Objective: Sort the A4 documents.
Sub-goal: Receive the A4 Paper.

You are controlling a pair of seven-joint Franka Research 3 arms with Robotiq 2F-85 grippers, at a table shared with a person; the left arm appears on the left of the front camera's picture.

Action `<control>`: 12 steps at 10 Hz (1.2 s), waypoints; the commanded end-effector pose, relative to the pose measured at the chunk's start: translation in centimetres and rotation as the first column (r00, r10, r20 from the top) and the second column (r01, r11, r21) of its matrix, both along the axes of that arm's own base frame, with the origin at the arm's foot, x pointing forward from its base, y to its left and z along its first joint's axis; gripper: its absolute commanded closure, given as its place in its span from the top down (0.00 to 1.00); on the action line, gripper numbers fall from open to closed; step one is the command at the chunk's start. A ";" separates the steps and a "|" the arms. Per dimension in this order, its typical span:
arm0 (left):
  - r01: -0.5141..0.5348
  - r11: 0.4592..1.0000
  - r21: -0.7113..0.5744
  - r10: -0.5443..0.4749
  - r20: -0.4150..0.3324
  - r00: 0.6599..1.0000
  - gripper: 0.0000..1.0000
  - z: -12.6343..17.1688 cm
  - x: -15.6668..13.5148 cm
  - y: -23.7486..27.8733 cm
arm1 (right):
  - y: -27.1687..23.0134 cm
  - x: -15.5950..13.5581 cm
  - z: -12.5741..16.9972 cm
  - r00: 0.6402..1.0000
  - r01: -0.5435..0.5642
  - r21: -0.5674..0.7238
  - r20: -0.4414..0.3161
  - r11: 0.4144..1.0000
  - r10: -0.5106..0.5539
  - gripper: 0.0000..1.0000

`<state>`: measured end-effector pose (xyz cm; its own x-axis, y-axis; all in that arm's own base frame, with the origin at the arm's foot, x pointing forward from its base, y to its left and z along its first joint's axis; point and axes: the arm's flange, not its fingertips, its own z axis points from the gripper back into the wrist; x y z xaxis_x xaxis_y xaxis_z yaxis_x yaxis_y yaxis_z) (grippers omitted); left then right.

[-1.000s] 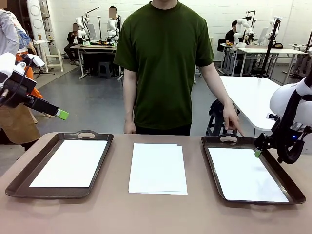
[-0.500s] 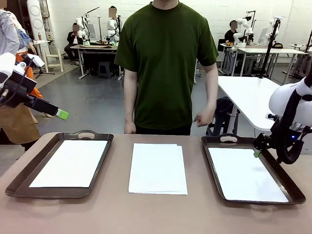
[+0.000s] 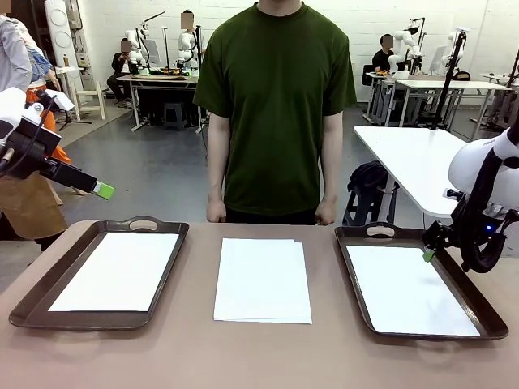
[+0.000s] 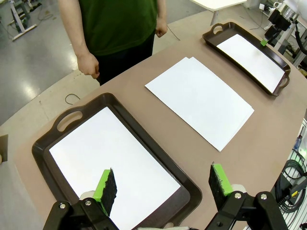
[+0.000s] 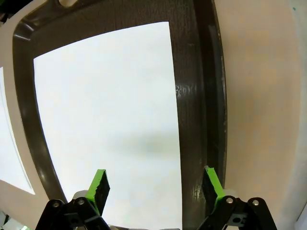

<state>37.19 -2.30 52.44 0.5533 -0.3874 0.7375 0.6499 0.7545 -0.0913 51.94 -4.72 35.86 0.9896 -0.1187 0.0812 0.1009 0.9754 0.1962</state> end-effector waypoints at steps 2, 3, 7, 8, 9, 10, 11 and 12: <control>-0.001 1.000 -0.001 0.001 -0.002 1.000 1.00 -0.1 0.0 0.1 | -0.2 0.1 0.0 1.000 -0.003 -0.001 0.004 1.000 0.003 1.00; -0.001 1.000 -0.001 0.001 -0.002 1.000 1.00 -0.1 0.0 0.1 | -0.2 0.1 0.0 1.000 -0.003 -0.001 0.004 1.000 0.003 1.00; -0.001 1.000 -0.001 0.001 -0.002 1.000 1.00 -0.1 0.0 0.1 | 2.1 -3.6 5.1 0.957 -0.168 -0.050 0.232 0.985 0.175 1.00; -0.001 1.000 -0.001 0.001 -0.002 1.000 1.00 -0.1 0.0 0.1 | 2.7 -4.3 6.5 0.923 -0.250 -0.058 0.287 0.967 0.256 1.00; -0.001 1.000 -0.001 0.001 -0.002 1.000 1.00 -0.1 0.0 0.1 | 3.3 -4.9 8.0 0.867 -0.369 -0.075 0.332 0.926 0.372 1.00; -0.001 1.000 -0.001 0.001 -0.002 1.000 1.00 -0.1 0.0 0.1 | 4.1 -5.5 9.3 0.789 -0.491 -0.123 0.356 0.862 0.500 1.00; -0.001 1.000 -0.001 0.001 -0.002 1.000 1.00 -0.1 0.0 0.1 | 5.0 -6.2 10.4 0.695 -0.607 -0.159 0.369 0.779 0.617 1.00; -0.001 1.000 -0.001 0.001 -0.002 1.000 1.00 -0.1 0.0 0.1 | 5.4 -7.0 11.9 0.610 -0.683 -0.169 0.402 0.710 0.683 1.00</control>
<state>37.19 -2.29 52.44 0.5533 -0.3873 0.7375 0.6498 0.7546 -0.0913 45.81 1.96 48.25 0.7284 0.5121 0.4551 -0.5823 0.8128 0.0173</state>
